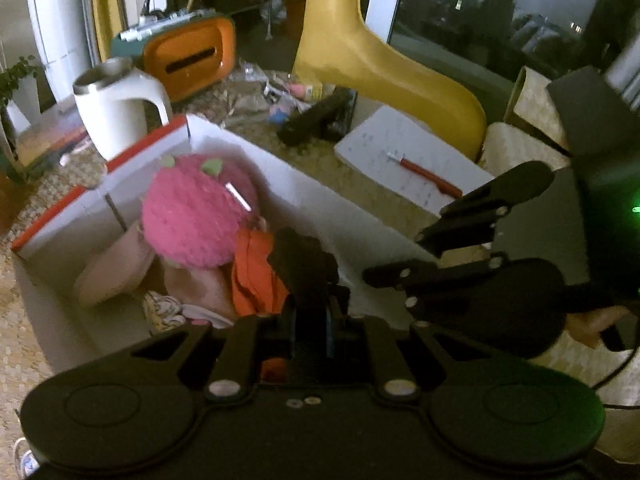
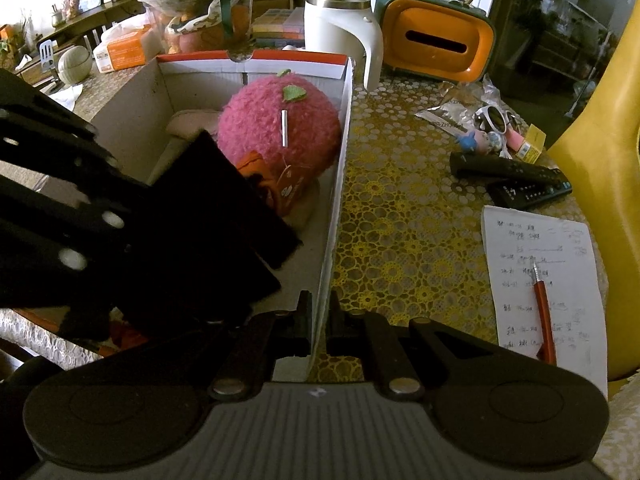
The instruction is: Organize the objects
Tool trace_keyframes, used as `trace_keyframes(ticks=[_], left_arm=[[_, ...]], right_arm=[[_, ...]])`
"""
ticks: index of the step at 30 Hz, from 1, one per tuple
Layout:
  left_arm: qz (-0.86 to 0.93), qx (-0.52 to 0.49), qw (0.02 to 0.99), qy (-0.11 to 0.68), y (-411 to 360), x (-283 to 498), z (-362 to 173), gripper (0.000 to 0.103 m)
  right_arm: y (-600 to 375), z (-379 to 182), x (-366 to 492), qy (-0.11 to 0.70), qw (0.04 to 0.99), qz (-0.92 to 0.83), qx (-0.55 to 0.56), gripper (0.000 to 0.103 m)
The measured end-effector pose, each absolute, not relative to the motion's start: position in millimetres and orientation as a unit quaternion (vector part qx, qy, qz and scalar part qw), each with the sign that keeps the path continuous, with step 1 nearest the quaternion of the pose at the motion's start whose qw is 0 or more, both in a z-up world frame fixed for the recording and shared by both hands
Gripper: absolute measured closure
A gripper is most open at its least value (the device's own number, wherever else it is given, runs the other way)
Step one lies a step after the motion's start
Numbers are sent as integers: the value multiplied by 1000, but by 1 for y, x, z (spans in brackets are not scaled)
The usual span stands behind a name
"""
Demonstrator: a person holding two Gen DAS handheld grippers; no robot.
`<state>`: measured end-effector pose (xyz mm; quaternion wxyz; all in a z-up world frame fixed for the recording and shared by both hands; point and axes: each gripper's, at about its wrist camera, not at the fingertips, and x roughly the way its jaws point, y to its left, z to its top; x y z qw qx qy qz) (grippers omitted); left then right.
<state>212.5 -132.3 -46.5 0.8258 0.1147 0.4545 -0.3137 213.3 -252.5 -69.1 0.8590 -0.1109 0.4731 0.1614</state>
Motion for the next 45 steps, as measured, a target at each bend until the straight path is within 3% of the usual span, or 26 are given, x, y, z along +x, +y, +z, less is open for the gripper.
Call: trace_keyframes(ticks=[22,32,38,40,45], left_arm=[[-321,148,787,505,-156,234,-87,91],[-317,131,794,502,-152,227,-79,77],[-317,119,801,493,-141,220,-68,64],[-317,115,805,489,-137,216,-65,55],[-313,105,815,477,-127,208,-54,49]], right_arm=[[-256,-69,213,478,857,162,-103,97],[-257,-68,212,477,858,160,-104,97],[-257,-68,212,478,858,159,-105,97],[-256,-68,212,478,858,159,-105,97],[-257,-67,212,478,857,158,-106,97]])
